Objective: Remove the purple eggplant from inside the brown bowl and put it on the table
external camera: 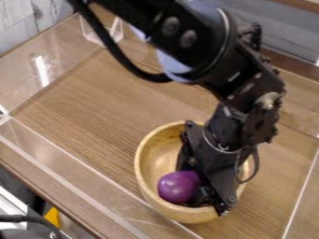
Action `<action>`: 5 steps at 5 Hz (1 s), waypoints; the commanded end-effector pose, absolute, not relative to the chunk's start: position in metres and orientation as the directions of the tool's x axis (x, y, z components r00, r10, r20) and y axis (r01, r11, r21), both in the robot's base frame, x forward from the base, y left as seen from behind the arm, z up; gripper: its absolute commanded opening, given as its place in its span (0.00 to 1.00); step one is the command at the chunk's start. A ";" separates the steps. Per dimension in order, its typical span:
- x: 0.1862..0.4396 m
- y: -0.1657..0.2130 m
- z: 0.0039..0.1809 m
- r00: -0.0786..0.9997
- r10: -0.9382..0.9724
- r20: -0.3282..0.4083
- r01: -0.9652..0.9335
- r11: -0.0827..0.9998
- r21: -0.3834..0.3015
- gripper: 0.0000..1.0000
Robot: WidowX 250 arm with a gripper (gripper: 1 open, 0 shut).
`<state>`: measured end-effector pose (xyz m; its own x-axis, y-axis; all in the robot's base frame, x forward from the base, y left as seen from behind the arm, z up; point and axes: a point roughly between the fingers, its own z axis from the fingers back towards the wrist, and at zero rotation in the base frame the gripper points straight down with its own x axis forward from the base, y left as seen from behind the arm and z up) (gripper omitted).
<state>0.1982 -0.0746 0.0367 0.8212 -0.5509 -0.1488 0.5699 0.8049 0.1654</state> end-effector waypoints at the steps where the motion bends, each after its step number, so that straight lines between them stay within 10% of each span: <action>1: 0.209 -0.087 0.041 0.813 -0.571 -0.116 0.583 0.795 0.171 0.00; 5: 0.196 -0.083 0.080 0.856 -0.501 -0.132 0.517 0.837 0.179 0.00</action>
